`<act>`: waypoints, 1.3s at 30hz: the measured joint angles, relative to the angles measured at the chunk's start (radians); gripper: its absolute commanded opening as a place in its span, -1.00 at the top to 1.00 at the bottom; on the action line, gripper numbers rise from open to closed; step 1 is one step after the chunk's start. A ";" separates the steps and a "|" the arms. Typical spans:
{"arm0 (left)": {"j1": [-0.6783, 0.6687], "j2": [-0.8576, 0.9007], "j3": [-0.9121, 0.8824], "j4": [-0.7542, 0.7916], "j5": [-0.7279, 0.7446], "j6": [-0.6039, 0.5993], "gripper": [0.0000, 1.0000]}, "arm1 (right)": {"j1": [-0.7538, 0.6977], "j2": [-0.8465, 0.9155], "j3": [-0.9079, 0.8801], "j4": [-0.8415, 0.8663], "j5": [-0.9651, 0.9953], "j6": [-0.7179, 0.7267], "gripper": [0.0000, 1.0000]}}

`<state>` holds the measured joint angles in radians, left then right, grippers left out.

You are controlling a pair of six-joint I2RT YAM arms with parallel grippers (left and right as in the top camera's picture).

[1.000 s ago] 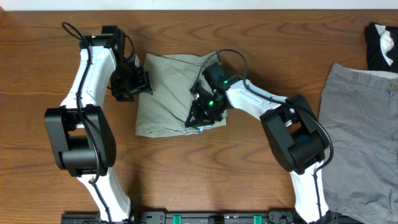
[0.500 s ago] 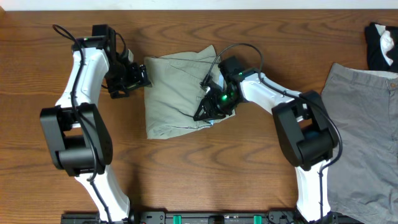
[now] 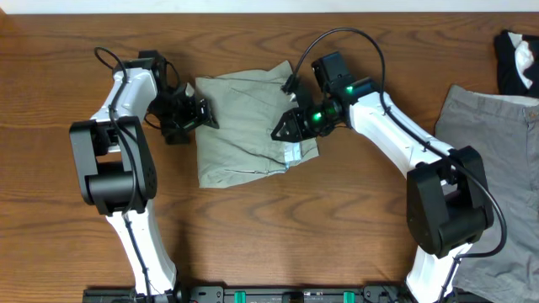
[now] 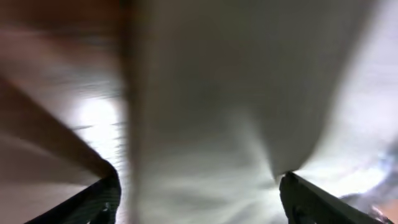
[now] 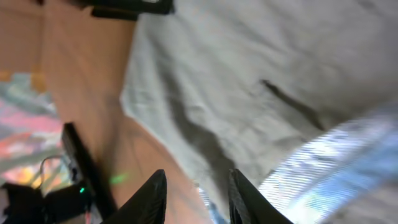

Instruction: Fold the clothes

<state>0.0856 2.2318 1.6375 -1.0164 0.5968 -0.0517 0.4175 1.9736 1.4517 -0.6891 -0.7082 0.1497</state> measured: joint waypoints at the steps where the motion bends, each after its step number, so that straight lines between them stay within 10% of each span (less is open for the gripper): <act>1: 0.000 0.008 0.002 0.002 0.040 0.014 -0.51 | 0.000 0.000 0.000 0.003 0.018 0.011 0.44; 8: 0.000 0.082 0.005 0.019 0.211 0.093 0.85 | 0.006 0.000 0.000 0.013 0.189 0.156 0.57; 25: 0.023 -0.054 -0.028 0.265 0.560 0.185 0.88 | -0.007 -0.082 -0.003 -0.006 0.229 0.180 0.62; 39: 0.351 -0.134 -0.004 0.568 0.103 -0.313 0.88 | -0.010 -0.278 0.001 -0.002 0.320 0.160 0.63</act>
<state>0.4362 2.0975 1.6333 -0.4484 0.6994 -0.3649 0.4072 1.6955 1.4525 -0.6907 -0.3878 0.3099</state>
